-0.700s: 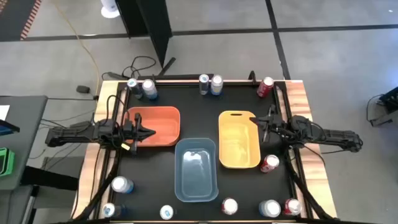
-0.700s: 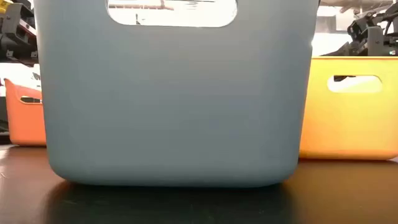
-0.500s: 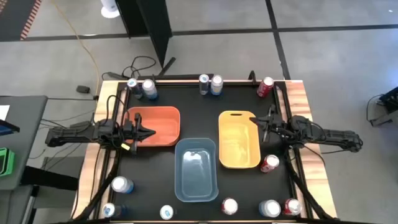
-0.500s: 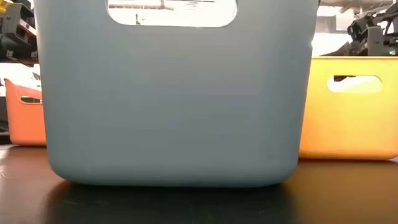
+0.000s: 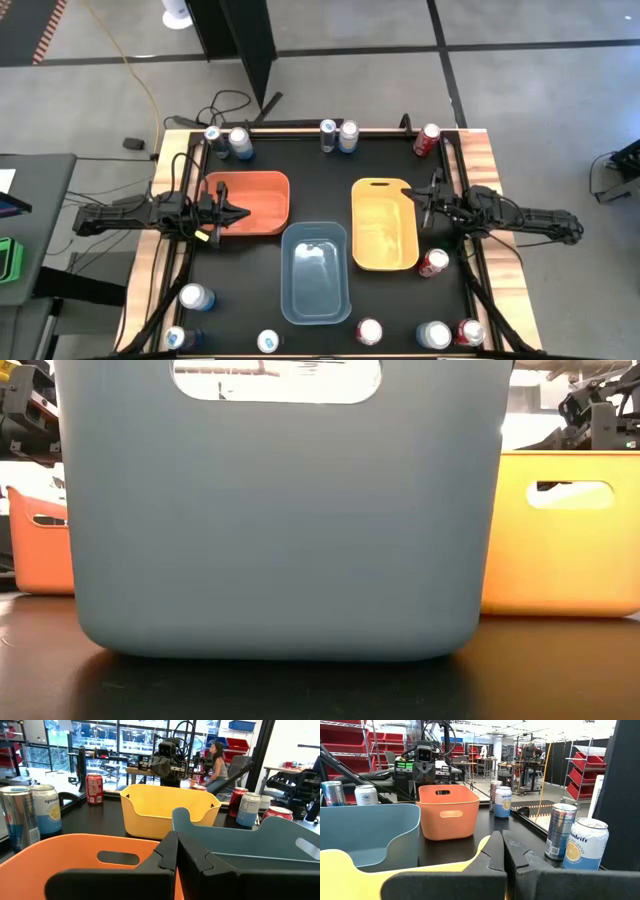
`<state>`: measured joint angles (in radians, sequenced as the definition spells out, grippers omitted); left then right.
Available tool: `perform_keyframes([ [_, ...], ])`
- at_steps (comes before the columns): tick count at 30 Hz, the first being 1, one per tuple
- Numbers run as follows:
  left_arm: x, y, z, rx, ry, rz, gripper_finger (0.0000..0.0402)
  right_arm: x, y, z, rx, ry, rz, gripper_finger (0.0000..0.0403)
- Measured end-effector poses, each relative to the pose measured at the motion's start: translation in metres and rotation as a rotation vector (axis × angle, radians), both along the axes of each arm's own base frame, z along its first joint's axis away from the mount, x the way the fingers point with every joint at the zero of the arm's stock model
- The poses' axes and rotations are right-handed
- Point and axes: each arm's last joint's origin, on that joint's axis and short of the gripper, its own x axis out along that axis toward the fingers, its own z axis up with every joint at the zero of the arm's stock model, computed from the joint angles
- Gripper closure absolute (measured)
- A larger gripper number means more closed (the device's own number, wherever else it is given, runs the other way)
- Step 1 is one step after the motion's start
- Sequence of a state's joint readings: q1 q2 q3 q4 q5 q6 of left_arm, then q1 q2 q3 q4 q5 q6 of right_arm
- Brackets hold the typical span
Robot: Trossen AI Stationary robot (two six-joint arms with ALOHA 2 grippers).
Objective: Sort soda cans
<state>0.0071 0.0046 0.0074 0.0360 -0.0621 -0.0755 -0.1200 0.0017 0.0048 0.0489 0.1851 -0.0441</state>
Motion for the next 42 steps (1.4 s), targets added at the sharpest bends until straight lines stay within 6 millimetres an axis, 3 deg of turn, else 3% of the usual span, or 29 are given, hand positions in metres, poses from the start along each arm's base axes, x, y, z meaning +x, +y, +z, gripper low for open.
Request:
perform_keyframes([
  [13,0.0,0.0,0.003,0.006,-0.028,0.001,0.0401,0.0,0.0,0.0,0.0,0.0,0.0,0.0403],
  [16,-0.002,0.0,0.014,0.017,-0.145,0.003,0.0402,0.0,0.0,0.0,0.0,0.0,0.0,0.0403],
  [20,-0.008,0.0,0.036,-0.101,-0.348,-0.02,0.0401,0.0,0.0,0.0,0.0,0.0,0.0,0.0403],
  [26,-0.016,-0.003,0.066,-0.212,-0.424,-0.164,0.0401,0.0,0.0,0.0,0.0,0.0,0.0,0.0403],
  [36,-0.004,-0.009,0.096,-0.164,-0.337,-0.343,0.0401,0.0,0.0,0.0,-0.016,0.005,-0.001,0.0403],
  [39,0.002,-0.007,0.109,-0.178,-0.331,-0.287,0.0401,0.0,0.0,0.001,-0.038,0.002,-0.003,0.0403],
  [42,0.006,-0.002,0.126,-0.147,-0.31,-0.111,0.0401,-0.001,0.0,0.009,-0.009,-0.091,0.0,0.0403],
])
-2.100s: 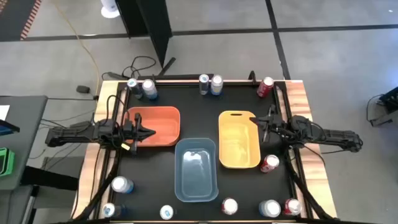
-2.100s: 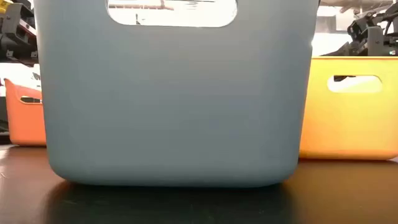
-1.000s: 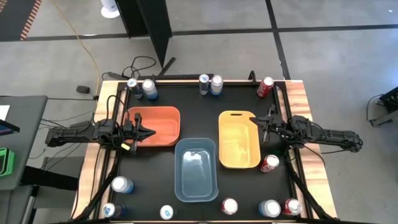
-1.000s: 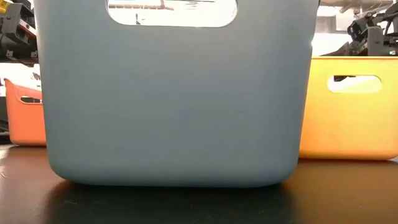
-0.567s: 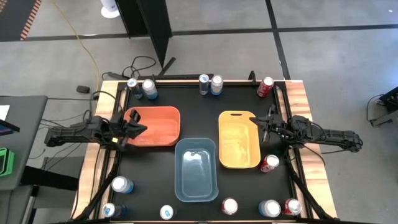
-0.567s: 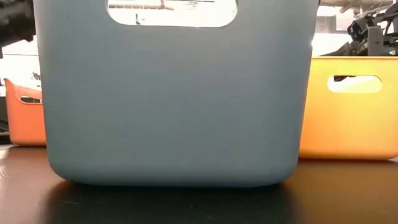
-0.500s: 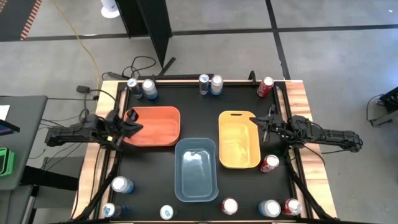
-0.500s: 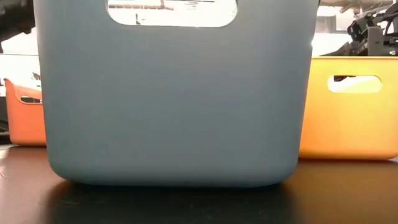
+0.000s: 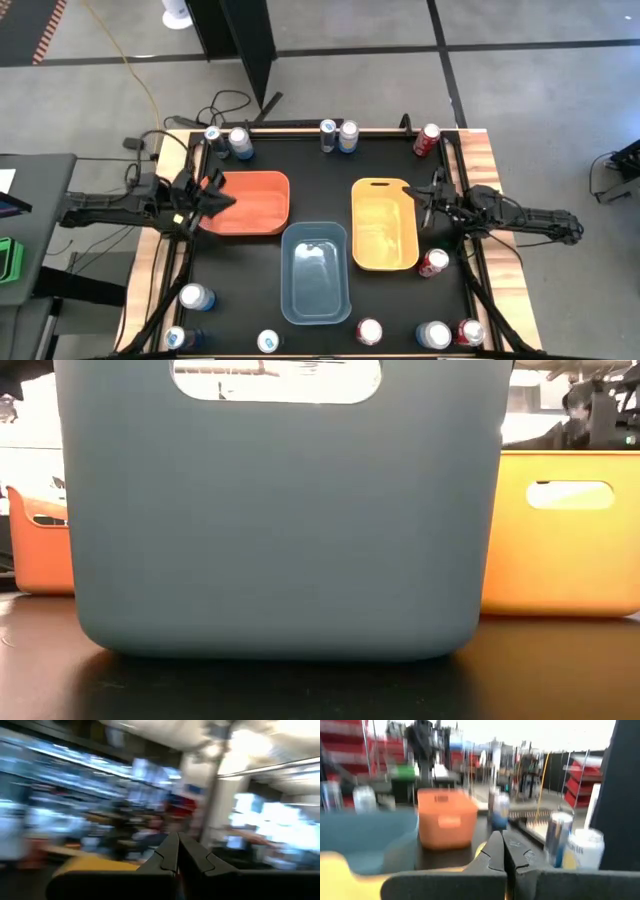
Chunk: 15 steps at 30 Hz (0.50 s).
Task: Sort soda cans
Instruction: Put the top left blue-white soda can into the blue bin
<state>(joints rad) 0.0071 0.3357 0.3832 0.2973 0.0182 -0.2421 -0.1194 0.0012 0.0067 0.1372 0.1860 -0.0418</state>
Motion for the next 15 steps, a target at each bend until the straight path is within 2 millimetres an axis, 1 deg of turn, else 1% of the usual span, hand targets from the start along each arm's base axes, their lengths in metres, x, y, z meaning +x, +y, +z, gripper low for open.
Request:
perform_keyframes([
  [3,0.005,0.006,0.014,0.049,0.089,0.238,0.0392,0.0,0.0,0.002,0.071,-0.031,0.013,0.0403],
  [6,0.012,0.012,0.028,0.087,0.173,0.453,0.0367,-0.003,0.0,0.015,0.095,-0.154,0.019,0.0403],
  [8,0.019,0.016,0.034,0.103,0.242,0.595,0.0343,-0.005,0.0,0.019,0.1,-0.201,0.02,0.0403],
  [11,0.029,0.028,0.042,0.095,0.376,0.856,0.0303,-0.005,0.0,0.019,0.099,-0.206,0.021,0.0403],
  [13,0.034,0.039,0.05,0.06,0.456,1.031,0.0275,-0.005,0.0,0.022,0.079,-0.226,0.018,0.0403],
  [15,0.038,0.051,0.059,0.002,0.507,1.144,0.0248,-0.006,0.0,0.023,0.049,-0.224,0.011,0.0403],
])
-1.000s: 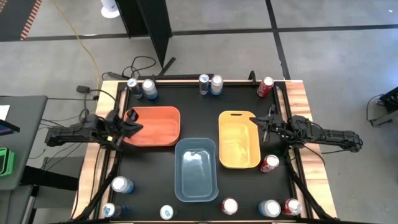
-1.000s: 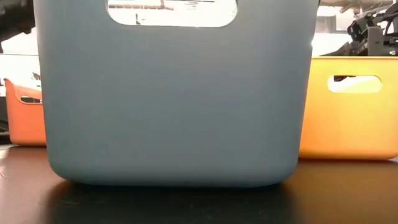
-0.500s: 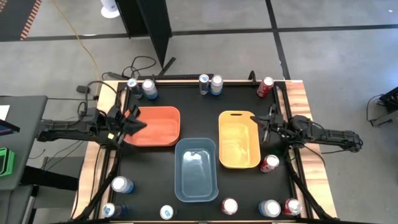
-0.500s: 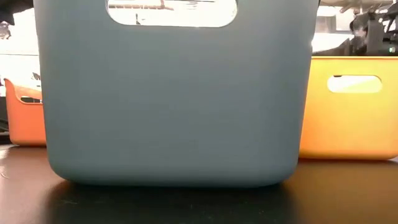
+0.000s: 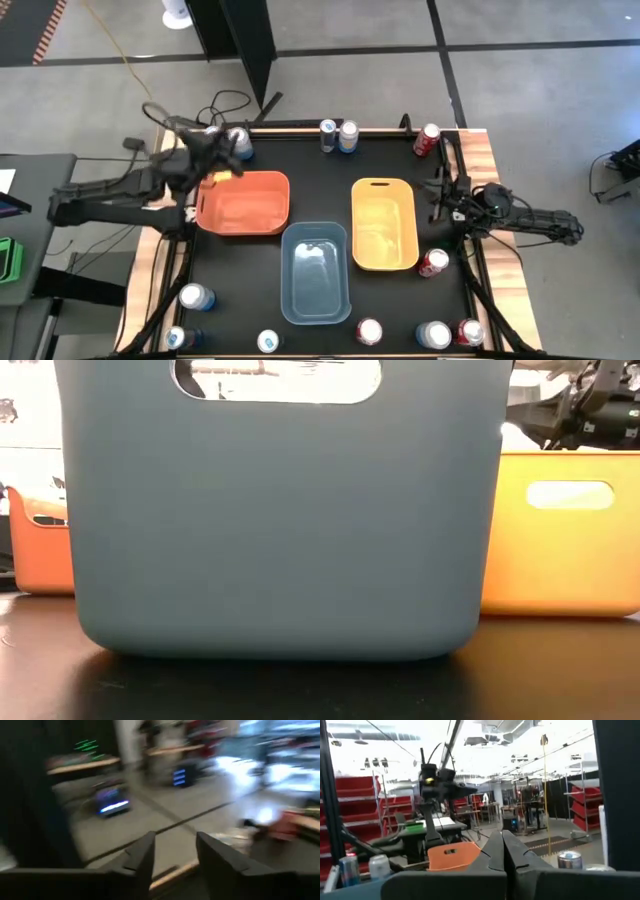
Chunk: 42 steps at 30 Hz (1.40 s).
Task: Sort soda cans
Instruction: Put the top left blue-white soda can into the blue bin
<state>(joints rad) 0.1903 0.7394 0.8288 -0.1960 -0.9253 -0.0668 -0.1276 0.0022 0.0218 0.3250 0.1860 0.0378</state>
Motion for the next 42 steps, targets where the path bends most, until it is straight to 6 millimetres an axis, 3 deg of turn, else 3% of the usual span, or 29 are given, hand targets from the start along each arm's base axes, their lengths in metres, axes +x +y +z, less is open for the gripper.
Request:
perform_keyframes([
  [11,0.022,0.09,0.018,-0.293,0.129,0.3,0.0121,-0.007,-0.001,0.018,-0.098,-0.125,-0.061,0.0403],
  [18,0.012,0.148,0.001,-0.495,0.237,0.426,0.0105,-0.013,0.0,0.033,-0.109,-0.17,-0.065,0.0403],
  [23,-0.003,0.176,-0.015,-0.616,0.252,0.436,0.0104,-0.016,0.0,0.041,-0.118,-0.191,-0.069,0.0403],
  [28,-0.007,0.189,-0.025,-0.689,0.316,0.31,0.0104,-0.017,0.0,0.043,-0.158,-0.173,-0.089,0.0393],
  [31,-0.005,0.191,-0.032,-0.687,0.461,0.202,0.0104,-0.016,0.0,0.042,-0.159,-0.166,-0.09,0.0375],
  [38,0.004,0.187,-0.032,-0.6,0.677,-0.089,0.0104,-0.014,0.0,0.038,-0.145,-0.126,-0.083,0.0343],
  [42,0.006,0.183,-0.035,-0.622,0.684,-0.233,0.0104,-0.013,0.0,0.037,-0.104,-0.116,-0.063,0.0342],
])
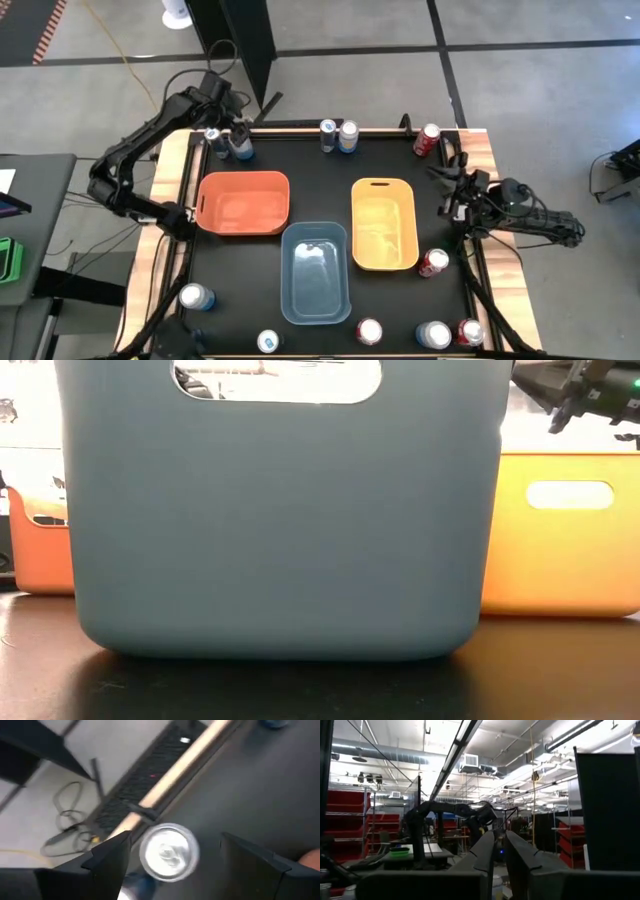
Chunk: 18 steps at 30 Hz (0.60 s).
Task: Sort soda cans
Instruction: Put the top left blue-white soda can into the blue bin
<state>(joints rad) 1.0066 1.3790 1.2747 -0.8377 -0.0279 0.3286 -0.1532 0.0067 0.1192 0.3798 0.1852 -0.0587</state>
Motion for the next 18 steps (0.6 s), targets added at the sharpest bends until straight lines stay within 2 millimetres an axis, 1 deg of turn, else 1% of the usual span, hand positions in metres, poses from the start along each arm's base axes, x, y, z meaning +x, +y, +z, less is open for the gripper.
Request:
perform_keyframes([
  [6,0.0,0.003,-0.011,-0.088,0.012,0.023,0.0098,0.002,0.0,-0.003,0.032,0.025,0.014,0.0341],
  [13,0.015,0.009,-0.027,-0.072,0.142,-0.104,0.0089,0.002,0.0,-0.003,0.033,0.024,0.015,0.0341],
  [18,0.023,0.014,-0.04,-0.081,0.222,-0.15,0.0089,0.002,0.0,-0.003,0.035,0.028,0.015,0.0341],
])
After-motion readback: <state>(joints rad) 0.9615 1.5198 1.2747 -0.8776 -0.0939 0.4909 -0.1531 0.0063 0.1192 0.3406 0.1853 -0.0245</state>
